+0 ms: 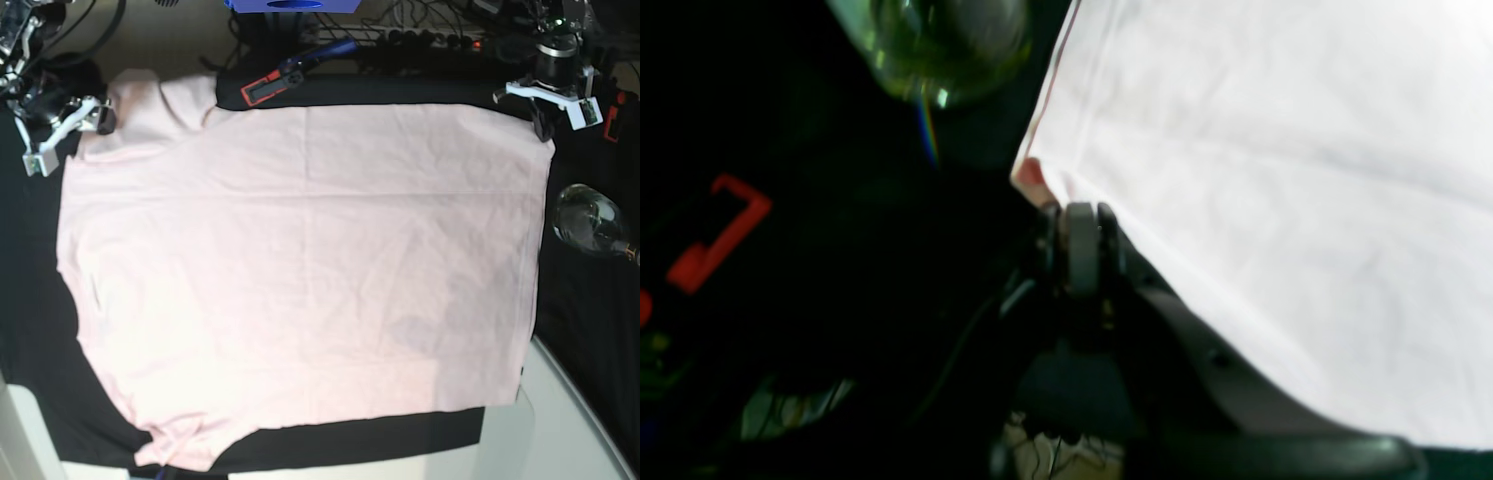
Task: Fold the T-shirt properly
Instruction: 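Lift the shoulder edges and pull them toward the robot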
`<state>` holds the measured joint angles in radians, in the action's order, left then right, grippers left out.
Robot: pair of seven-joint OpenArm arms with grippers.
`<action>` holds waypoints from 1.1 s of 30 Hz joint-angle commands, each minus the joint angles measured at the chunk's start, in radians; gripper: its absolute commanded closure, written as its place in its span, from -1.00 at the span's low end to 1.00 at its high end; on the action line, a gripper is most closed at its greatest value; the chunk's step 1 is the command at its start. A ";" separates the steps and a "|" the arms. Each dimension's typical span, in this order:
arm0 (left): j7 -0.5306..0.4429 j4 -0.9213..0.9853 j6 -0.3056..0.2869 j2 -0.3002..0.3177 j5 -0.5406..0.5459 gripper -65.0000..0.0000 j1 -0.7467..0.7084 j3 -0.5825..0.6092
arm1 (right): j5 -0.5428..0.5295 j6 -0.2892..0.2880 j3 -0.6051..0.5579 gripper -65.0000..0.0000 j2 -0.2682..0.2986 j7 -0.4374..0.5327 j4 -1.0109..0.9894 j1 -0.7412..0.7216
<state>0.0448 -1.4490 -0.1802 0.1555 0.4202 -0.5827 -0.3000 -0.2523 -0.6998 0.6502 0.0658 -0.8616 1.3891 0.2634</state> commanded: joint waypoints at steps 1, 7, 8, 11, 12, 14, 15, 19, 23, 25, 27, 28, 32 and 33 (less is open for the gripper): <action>-0.029 -0.011 0.005 0.011 0.003 1.00 -0.004 -0.005 | 0.009 0.002 0.003 -0.26 0.004 0.005 -0.004 -0.002; -0.029 -0.008 0.005 0.011 0.003 1.00 -0.004 -0.005 | 0.011 0.002 0.000 0.83 0.004 0.000 -0.006 0.000; -0.029 -0.009 0.005 0.011 0.003 1.00 -0.004 -0.005 | 0.011 0.002 0.000 0.97 0.004 0.000 -0.006 0.000; -0.029 -0.011 0.005 0.009 0.003 1.00 -0.003 -0.005 | 0.015 0.002 0.000 0.98 0.012 0.000 -0.004 0.001; -0.029 -0.011 0.005 0.009 0.003 1.00 -0.003 -0.005 | 0.015 0.002 0.000 0.99 0.013 0.000 -0.003 0.001; -0.029 -0.014 0.005 0.009 0.003 1.00 -0.003 -0.005 | 0.015 0.002 0.000 0.99 0.018 0.000 0.009 0.001; -0.029 -0.025 0.005 0.009 0.003 1.00 -0.003 -0.005 | 0.015 0.002 0.000 0.99 0.036 0.000 0.022 0.001; -0.029 -0.065 0.005 0.009 0.003 1.00 -0.003 -0.006 | 0.015 0.002 -0.002 0.99 0.075 -0.054 0.072 -0.029; -0.027 -0.080 0.006 0.008 0.003 1.00 0.023 -0.006 | 0.015 0.002 -0.002 0.99 0.090 -0.121 0.117 -0.080; -0.023 -0.077 0.006 0.008 0.003 1.00 0.030 -0.006 | 0.017 0.002 -0.002 0.99 0.096 -0.149 0.123 -0.108; 0.010 -0.080 0.006 0.008 0.003 1.00 0.051 -0.006 | 0.017 0.002 -0.002 0.99 0.101 -0.173 0.121 -0.132; 0.028 -0.078 0.006 0.008 0.003 1.00 0.062 -0.006 | 0.017 0.002 -0.002 0.99 0.101 -0.181 0.121 -0.140; 0.043 -0.080 0.008 0.008 0.004 1.00 0.073 -0.008 | 0.017 0.002 -0.003 0.99 0.104 -0.184 0.120 -0.175; 0.045 -0.080 0.008 0.008 0.006 1.00 0.086 -0.008 | 0.017 0.002 -0.003 0.99 0.104 -0.189 0.120 -0.184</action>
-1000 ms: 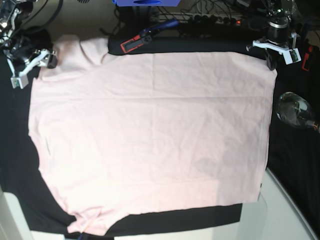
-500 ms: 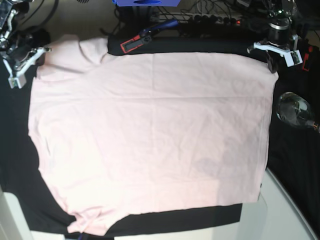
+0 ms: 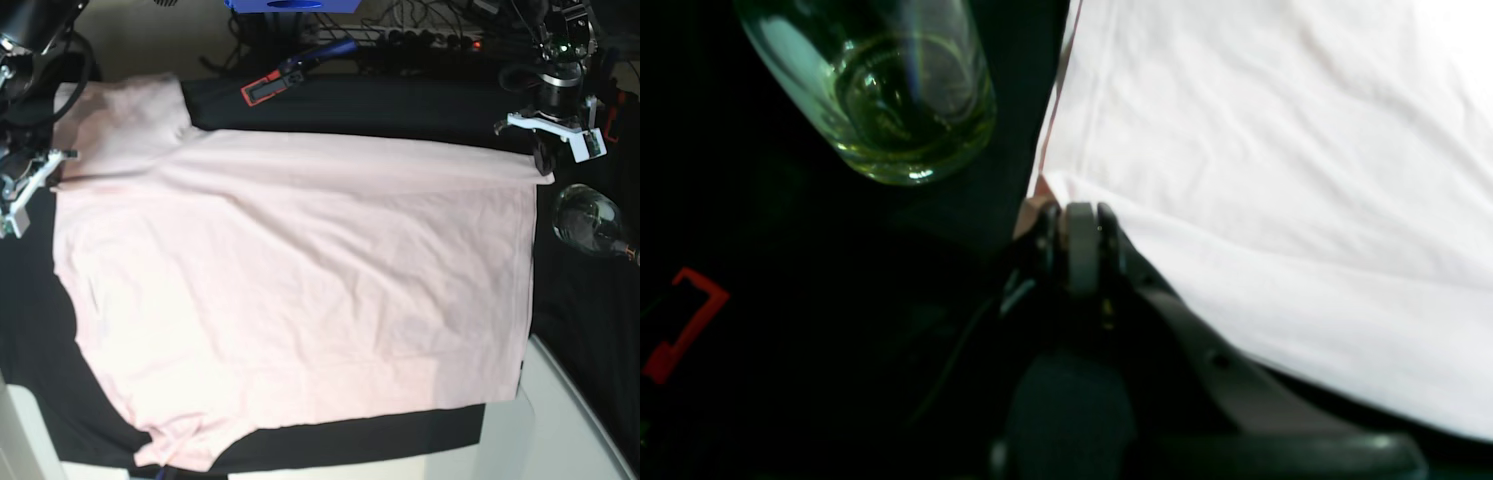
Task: Fold the T-shirt properly
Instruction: 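Lift the shoulder edges and pull them toward the robot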
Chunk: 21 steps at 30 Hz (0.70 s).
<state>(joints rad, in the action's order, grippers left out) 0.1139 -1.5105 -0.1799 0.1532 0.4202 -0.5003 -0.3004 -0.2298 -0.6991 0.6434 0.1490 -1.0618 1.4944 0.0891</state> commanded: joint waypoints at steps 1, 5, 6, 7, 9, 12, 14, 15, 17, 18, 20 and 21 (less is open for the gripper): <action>-0.020 -0.019 0.007 0.010 0.007 1.00 0.015 -0.007 | -0.004 0.001 0.003 0.99 0.021 -0.002 0.013 -0.024; -0.020 -0.063 0.007 0.007 0.010 1.00 0.019 -0.007 | -0.004 0.001 0.003 0.99 0.022 -0.056 0.019 -0.064; -0.020 -0.074 0.007 0.006 0.010 1.00 0.018 -0.007 | -0.004 0.001 0.003 0.99 0.022 -0.056 0.019 -0.071; -0.020 -0.081 0.007 0.001 0.010 1.00 0.016 -0.007 | -0.004 0.001 0.003 0.99 0.022 -0.057 0.013 -0.081; -0.020 -0.089 0.012 -0.002 0.010 1.00 0.021 -0.021 | -0.004 0.001 -0.004 0.99 0.022 -0.057 0.010 -0.094; -0.018 -0.089 0.038 -0.008 0.010 1.00 0.045 -0.049 | -0.004 0.001 -0.093 0.99 0.048 -0.054 0.008 -0.107; -0.018 -0.080 0.038 -0.013 0.003 1.00 0.070 -0.056 | -0.004 0.001 -0.141 0.99 0.053 -0.051 -0.005 -0.119; -0.018 -0.075 0.039 -0.011 0.003 1.00 0.079 -0.056 | -0.004 0.001 -0.147 0.99 0.053 -0.051 -0.016 -0.136; -0.018 -0.069 0.039 -0.011 0.003 1.00 0.094 -0.058 | -0.004 0.001 -0.156 0.99 0.057 -0.051 -0.050 -0.157; -0.018 -0.068 0.039 -0.011 0.003 1.00 0.102 -0.058 | -0.004 0.001 -0.156 0.99 0.057 -0.048 -0.067 -0.171; -0.018 -0.065 0.039 -0.011 0.003 1.00 0.119 -0.072 | -0.004 0.001 -0.158 0.99 0.059 -0.028 -0.107 -0.194; -0.016 -0.055 0.039 -0.011 0.003 1.00 0.128 -0.072 | -0.004 0.001 -0.158 0.99 0.062 -0.018 -0.127 -0.203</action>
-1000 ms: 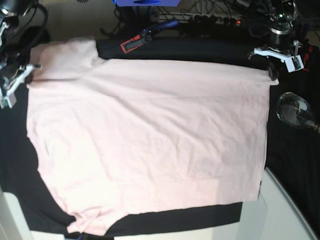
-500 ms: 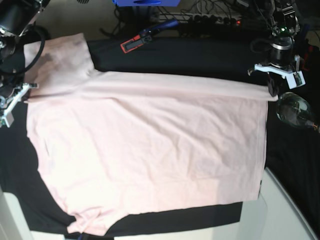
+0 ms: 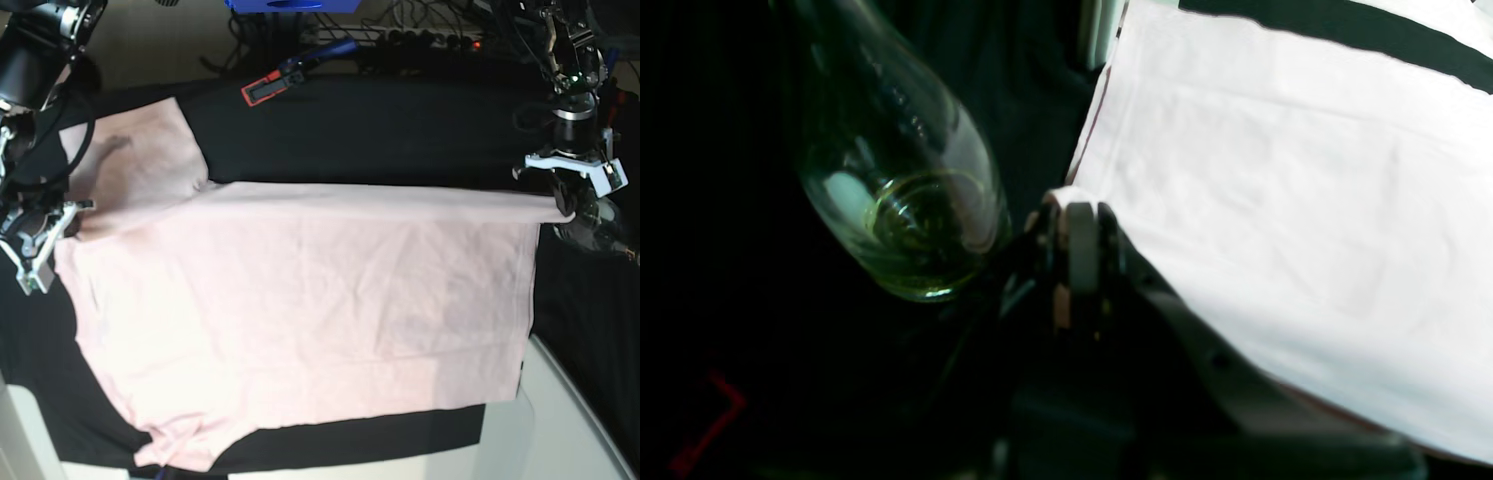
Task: Fold the T-shirt properly
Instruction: 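Lift the shoulder edges and pull them toward the robot, then lay the folded shoulder edge down and open both grippers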
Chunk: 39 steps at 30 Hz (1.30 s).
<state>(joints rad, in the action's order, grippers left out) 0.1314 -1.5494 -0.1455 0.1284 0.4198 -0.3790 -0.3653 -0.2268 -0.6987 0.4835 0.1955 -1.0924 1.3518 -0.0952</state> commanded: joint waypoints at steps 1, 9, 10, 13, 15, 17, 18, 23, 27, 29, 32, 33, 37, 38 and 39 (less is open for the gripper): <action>-0.034 -0.003 0.005 0.014 0.003 1.00 0.019 -0.007 | -0.007 0.001 0.001 0.99 0.025 0.019 -0.005 -0.033; -0.036 0.125 0.005 0.014 -0.055 1.00 0.117 -0.021 | -0.007 0.001 -0.033 0.99 0.058 0.064 -0.122 -0.097; -0.036 0.139 0.005 0.014 -0.086 1.00 0.133 -0.019 | -0.007 0.001 -0.053 0.99 0.072 0.070 -0.134 -0.104; -0.036 0.183 0.005 -0.003 -0.178 1.00 0.183 -0.016 | -0.007 0.001 -0.093 0.99 0.086 0.093 -0.191 -0.128; -0.036 0.211 0.005 -0.025 -0.224 1.00 0.220 -0.019 | -0.007 0.001 -0.098 0.99 0.089 0.116 -0.232 -0.143; -0.036 0.237 0.005 -0.029 -0.259 1.00 0.243 -0.019 | -0.007 0.001 -0.098 0.99 0.089 0.123 -0.268 -0.159; -0.036 0.249 0.005 -0.029 -0.270 1.00 0.254 -0.016 | -0.007 0.001 -0.098 0.99 0.089 0.123 -0.282 -0.165; -0.036 0.324 0.005 -0.032 -0.279 1.00 0.294 -0.010 | -0.007 0.001 -0.102 0.99 0.091 0.149 -0.309 -0.188; -0.042 0.356 0.005 -0.037 -0.279 1.00 0.303 -0.019 | -0.007 0.001 -0.138 0.99 0.091 0.154 -0.315 -0.199; -0.042 0.356 0.005 -0.037 -0.279 1.00 0.303 -0.019 | -0.007 0.001 -0.153 0.99 0.091 0.165 -0.315 -0.212; -0.042 0.358 0.005 -0.036 -0.279 1.00 0.306 -0.019 | -0.007 0.001 -0.162 0.99 0.091 0.179 -0.321 -0.217; -0.042 0.358 0.005 -0.036 -0.279 1.00 0.308 -0.019 | -0.007 0.001 -0.162 0.99 0.091 0.186 -0.321 -0.217; -0.039 0.358 0.005 -0.032 -0.279 1.00 0.321 -0.021 | -0.007 0.001 -0.162 0.99 0.091 0.199 -0.321 -0.228; -0.037 0.358 0.005 -0.032 -0.279 1.00 0.325 -0.022 | -0.007 0.001 -0.162 0.99 0.091 0.199 -0.323 -0.231; -0.037 0.358 0.005 -0.032 -0.279 1.00 0.326 -0.027 | -0.007 0.001 -0.162 0.99 0.091 0.199 -0.332 -0.232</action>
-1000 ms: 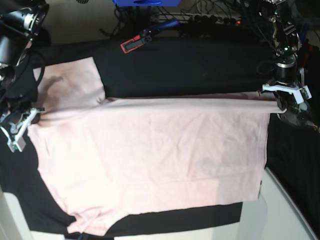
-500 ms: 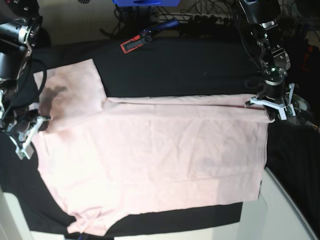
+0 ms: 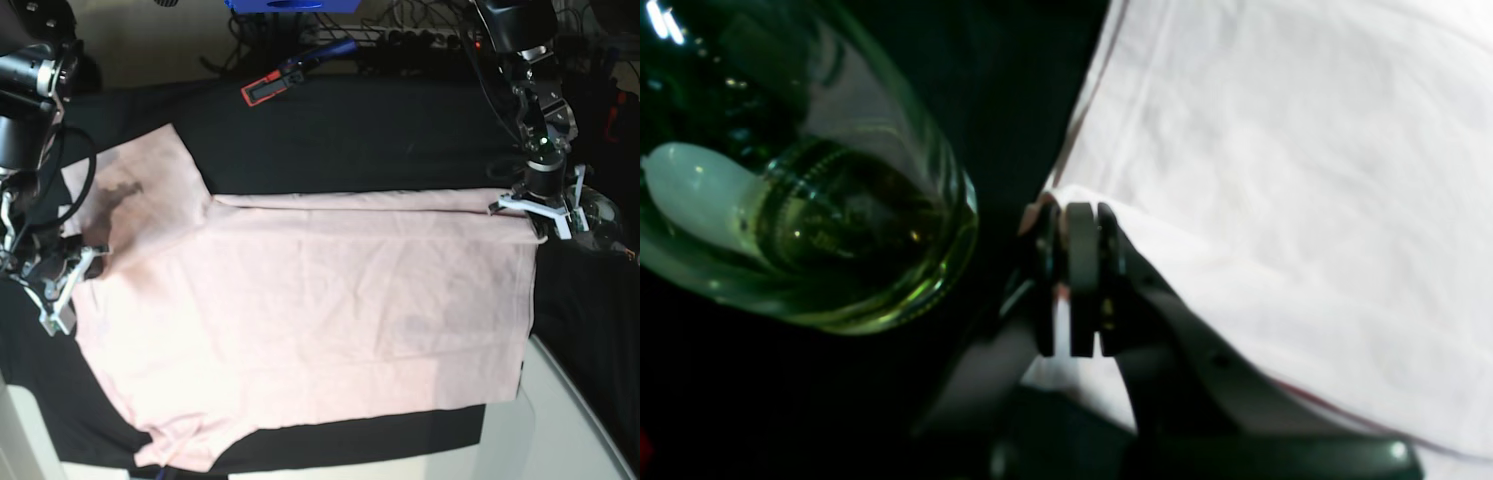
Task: Fold the T-shirt properly
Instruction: 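Lay the folded shoulder edge down and open both grippers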
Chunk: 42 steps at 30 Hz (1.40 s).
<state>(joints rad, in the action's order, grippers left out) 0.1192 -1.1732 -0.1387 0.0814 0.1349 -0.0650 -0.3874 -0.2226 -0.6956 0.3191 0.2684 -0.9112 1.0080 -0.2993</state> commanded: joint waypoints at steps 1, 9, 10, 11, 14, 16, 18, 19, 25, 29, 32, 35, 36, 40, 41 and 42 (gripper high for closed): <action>-0.025 -0.018 -0.002 0.011 0.006 1.00 0.014 -0.015 | -0.011 -0.003 0.002 0.99 0.018 0.017 0.004 -0.038; -0.025 -0.018 -0.002 0.010 0.006 1.00 0.017 -0.061 | -0.011 -0.003 0.002 0.99 0.018 0.017 -0.030 -0.071; -0.025 -0.018 -0.002 0.011 0.006 1.00 0.017 -0.061 | -0.011 -0.003 0.002 0.99 0.018 0.017 -0.035 -0.071; -0.025 -0.018 -0.002 0.011 0.006 1.00 0.017 -0.061 | -0.011 -0.003 0.002 0.99 0.018 0.017 -0.039 -0.073; -0.031 0.002 -0.002 0.013 0.006 1.00 0.021 -0.061 | -0.011 -0.003 0.002 0.99 0.016 0.022 -0.062 -0.084; -0.029 0.034 -0.002 0.014 0.006 1.00 0.047 -0.061 | -0.011 -0.003 0.002 0.99 0.015 0.057 -0.071 -0.084; -0.031 0.066 -0.002 0.018 0.006 1.00 0.060 -0.061 | -0.011 -0.003 0.002 0.99 0.013 0.076 -0.076 -0.084; -0.031 0.074 -0.002 0.018 0.006 1.00 0.066 -0.061 | -0.011 -0.003 0.002 0.99 0.013 0.077 -0.084 -0.085; -0.033 0.083 -0.002 0.018 0.006 1.00 0.084 -0.061 | -0.011 -0.003 0.002 0.99 0.018 0.100 -0.145 -0.122; -0.033 0.080 -0.002 0.018 0.006 1.00 0.089 -0.061 | -0.011 -0.003 0.002 0.99 0.018 0.129 -0.171 -0.137; -0.033 0.083 -0.002 0.019 0.006 1.00 0.104 -0.061 | -0.011 -0.003 0.002 0.99 0.018 0.129 -0.171 -0.140; -0.028 0.085 -0.002 0.019 0.006 1.00 0.112 -0.061 | -0.011 -0.003 0.002 0.99 0.018 0.129 -0.171 -0.140; -0.028 0.085 -0.002 0.019 0.004 1.00 0.113 -0.058 | -0.011 -0.003 0.002 0.99 0.018 0.129 -0.171 -0.140; -0.029 0.085 -0.002 0.019 0.004 1.00 0.115 -0.058 | -0.011 -0.003 0.002 0.99 0.018 0.129 -0.171 -0.140; -0.028 0.085 -0.002 0.019 0.004 1.00 0.116 -0.058 | -0.011 -0.003 0.002 0.99 0.018 0.129 -0.171 -0.140; -0.028 0.085 -0.002 0.019 0.004 1.00 0.116 -0.058 | -0.011 -0.003 0.002 0.99 0.018 0.129 -0.171 -0.140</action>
<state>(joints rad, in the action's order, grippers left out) 0.1196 -1.0729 -0.1455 0.0864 0.1345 0.0357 -0.4446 -0.2180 -0.6952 0.3191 0.2680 -0.8013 0.8242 -0.4088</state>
